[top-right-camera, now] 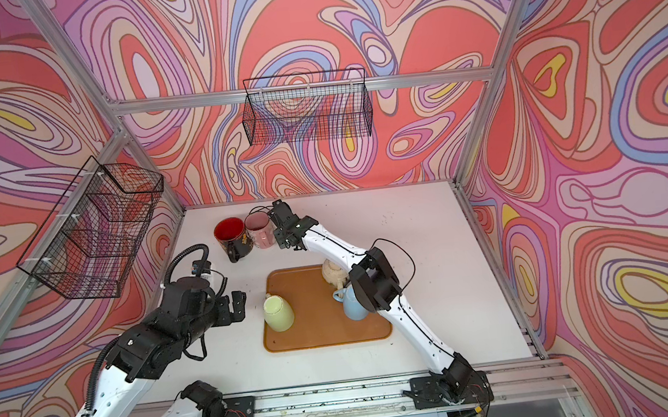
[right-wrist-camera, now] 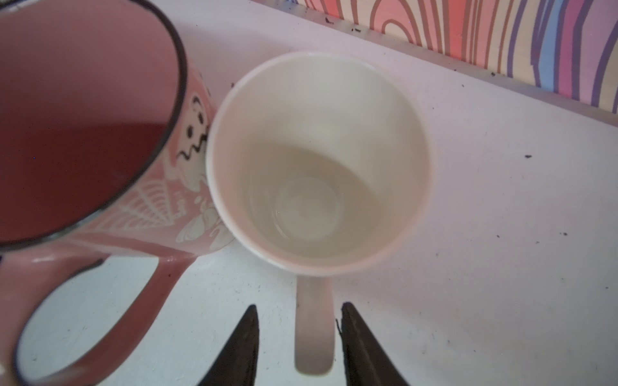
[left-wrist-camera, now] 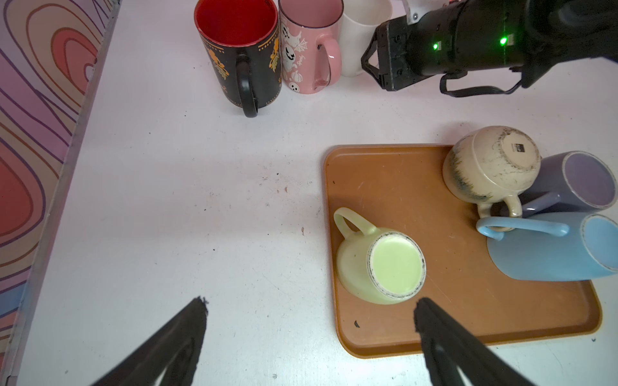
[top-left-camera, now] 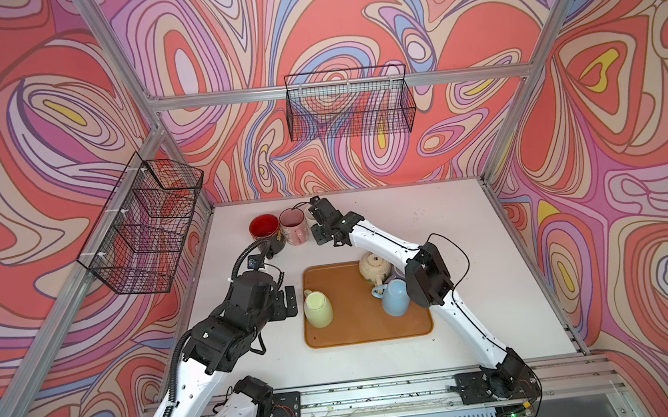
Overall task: Turn the mug right side up
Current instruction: Place the mug at the top-center of the table, then rotate the mug on the tray.
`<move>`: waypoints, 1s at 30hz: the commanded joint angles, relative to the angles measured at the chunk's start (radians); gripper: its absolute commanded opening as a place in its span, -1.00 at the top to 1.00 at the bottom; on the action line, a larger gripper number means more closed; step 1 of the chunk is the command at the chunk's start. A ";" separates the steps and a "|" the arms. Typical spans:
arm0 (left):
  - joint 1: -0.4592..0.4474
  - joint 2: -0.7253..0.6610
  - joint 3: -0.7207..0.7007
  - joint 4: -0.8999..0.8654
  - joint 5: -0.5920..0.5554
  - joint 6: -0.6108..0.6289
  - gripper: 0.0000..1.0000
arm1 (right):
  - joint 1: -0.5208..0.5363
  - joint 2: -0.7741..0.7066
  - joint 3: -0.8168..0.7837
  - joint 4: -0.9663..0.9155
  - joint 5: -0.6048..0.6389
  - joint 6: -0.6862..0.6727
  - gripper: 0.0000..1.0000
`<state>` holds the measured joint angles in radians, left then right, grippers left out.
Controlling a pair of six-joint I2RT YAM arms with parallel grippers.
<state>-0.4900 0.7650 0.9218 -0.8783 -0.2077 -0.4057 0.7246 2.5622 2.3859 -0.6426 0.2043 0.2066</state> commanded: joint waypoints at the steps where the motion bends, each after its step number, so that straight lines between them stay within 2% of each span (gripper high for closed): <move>1: 0.005 0.039 0.015 0.011 0.073 0.038 -1.00 | 0.007 -0.169 -0.110 0.068 -0.014 -0.001 0.05; 5: -0.009 0.099 0.052 0.006 0.150 0.042 -0.99 | 0.005 -0.344 -0.311 0.155 -0.024 -0.009 -0.04; 12: -0.226 0.226 0.142 0.014 0.016 0.052 -0.88 | 0.001 -0.620 -0.606 0.205 -0.031 -0.002 -0.08; 14: -0.236 0.286 0.172 0.017 0.056 0.059 -0.76 | -0.007 -0.703 -0.696 0.216 -0.029 0.007 -0.09; 18: -0.249 0.408 0.241 0.030 0.112 0.056 -0.27 | -0.032 -0.893 -0.875 0.222 -0.006 0.036 -0.09; 21: -0.274 0.502 0.305 0.037 0.112 0.054 0.02 | -0.062 -1.031 -1.000 0.217 -0.001 0.061 -0.09; 26: -0.325 0.702 0.437 0.033 0.128 0.052 0.25 | -0.105 -1.254 -1.170 0.181 0.005 0.107 -0.09; 30: -0.333 0.837 0.536 0.030 0.174 0.029 0.29 | -0.147 -1.382 -1.275 0.118 0.025 0.143 -0.08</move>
<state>-0.8200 1.5417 1.4055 -0.8402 -0.0723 -0.3683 0.5995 1.2335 1.1725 -0.4648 0.2070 0.3054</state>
